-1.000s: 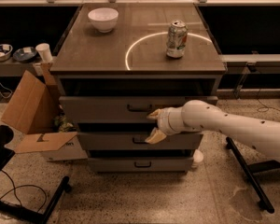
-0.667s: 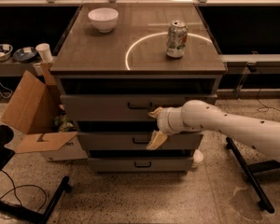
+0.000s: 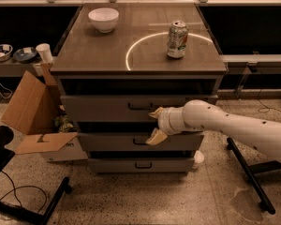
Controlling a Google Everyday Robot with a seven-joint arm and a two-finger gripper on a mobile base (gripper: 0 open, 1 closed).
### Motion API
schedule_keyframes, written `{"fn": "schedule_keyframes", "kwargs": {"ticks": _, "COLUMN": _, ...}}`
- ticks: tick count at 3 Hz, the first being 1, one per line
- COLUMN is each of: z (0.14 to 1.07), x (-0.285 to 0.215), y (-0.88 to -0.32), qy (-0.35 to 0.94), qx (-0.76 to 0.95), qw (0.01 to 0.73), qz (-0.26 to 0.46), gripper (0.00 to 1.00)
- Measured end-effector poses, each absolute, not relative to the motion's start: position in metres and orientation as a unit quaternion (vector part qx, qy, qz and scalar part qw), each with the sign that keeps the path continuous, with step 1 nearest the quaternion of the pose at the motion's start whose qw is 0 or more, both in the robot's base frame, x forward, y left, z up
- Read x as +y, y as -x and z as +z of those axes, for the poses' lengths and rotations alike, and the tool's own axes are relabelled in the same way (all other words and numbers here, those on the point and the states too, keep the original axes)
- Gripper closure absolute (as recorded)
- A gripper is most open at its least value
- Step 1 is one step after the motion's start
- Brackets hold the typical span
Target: Close top drawer
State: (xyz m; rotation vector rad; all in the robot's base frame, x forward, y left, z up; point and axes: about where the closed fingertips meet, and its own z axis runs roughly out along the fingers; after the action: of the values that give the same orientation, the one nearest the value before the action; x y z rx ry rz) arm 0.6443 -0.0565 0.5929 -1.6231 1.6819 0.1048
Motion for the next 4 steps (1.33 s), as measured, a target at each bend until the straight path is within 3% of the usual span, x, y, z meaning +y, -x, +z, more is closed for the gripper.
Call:
{"fn": "schedule_keyframes", "kwargs": {"ticks": 2, "z": 0.613, "x": -0.057, "y": -0.633, "qy": 0.646, "qx": 0.662, "qw": 0.380, "qz": 0.020, "gripper": 0.65}}
{"fn": "schedule_keyframes", "kwargs": {"ticks": 3, "z": 0.633, "x": -0.063, "y": -0.592, "qy": 0.665, "qx": 0.671, "qw": 0.328, "qz": -0.009, "gripper": 0.87}}
{"fn": "schedule_keyframes", "kwargs": {"ticks": 4, "z": 0.646, "x": -0.076, "y": -0.520, "qy": 0.684, "qx": 0.691, "qw": 0.233, "qz": -0.018, "gripper": 1.00}}
